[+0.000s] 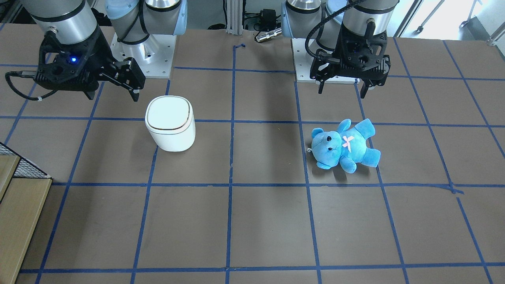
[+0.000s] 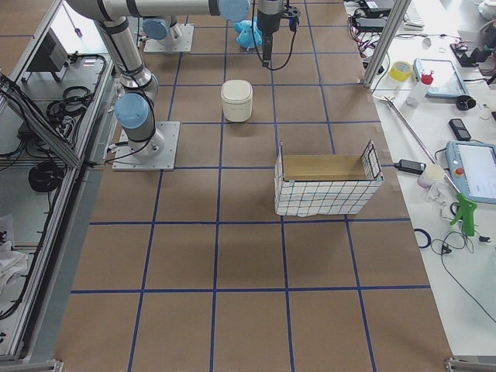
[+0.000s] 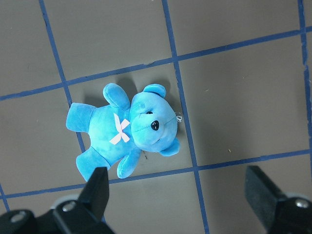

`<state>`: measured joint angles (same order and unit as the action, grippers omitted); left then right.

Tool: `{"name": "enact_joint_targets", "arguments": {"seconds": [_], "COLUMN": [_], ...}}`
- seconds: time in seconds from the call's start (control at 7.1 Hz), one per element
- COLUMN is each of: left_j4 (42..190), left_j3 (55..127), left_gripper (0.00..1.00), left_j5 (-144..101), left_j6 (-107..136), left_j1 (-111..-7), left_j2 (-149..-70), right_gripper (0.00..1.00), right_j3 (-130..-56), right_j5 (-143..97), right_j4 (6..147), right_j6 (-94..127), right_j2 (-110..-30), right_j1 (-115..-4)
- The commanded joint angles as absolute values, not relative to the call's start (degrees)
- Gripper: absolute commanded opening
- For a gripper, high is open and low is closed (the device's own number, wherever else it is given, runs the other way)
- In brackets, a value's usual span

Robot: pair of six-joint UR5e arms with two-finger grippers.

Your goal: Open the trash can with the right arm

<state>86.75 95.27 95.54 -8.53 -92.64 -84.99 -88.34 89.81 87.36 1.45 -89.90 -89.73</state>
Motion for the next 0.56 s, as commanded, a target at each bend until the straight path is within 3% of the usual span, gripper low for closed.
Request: {"name": "enact_joint_targets", "arguments": {"seconds": [0.0,0.42], "left_j4": [86.7,86.7], "left_j3": [95.3,95.3], "left_gripper": [1.0,1.0], "left_j5": [95.5,95.5], "left_j6": [-8.5,-8.5], "left_j1": [-92.6,-92.6], "left_j2": [-85.0,-85.0], "right_gripper": [1.0,1.0], "right_j3": [-88.4,-88.8], "right_j5": [89.8,89.7], "right_j4": [87.2,87.2], "right_j6": [1.5,5.0], "right_j2": [-89.8,-89.8], "right_j1": [-89.7,-89.7]}}
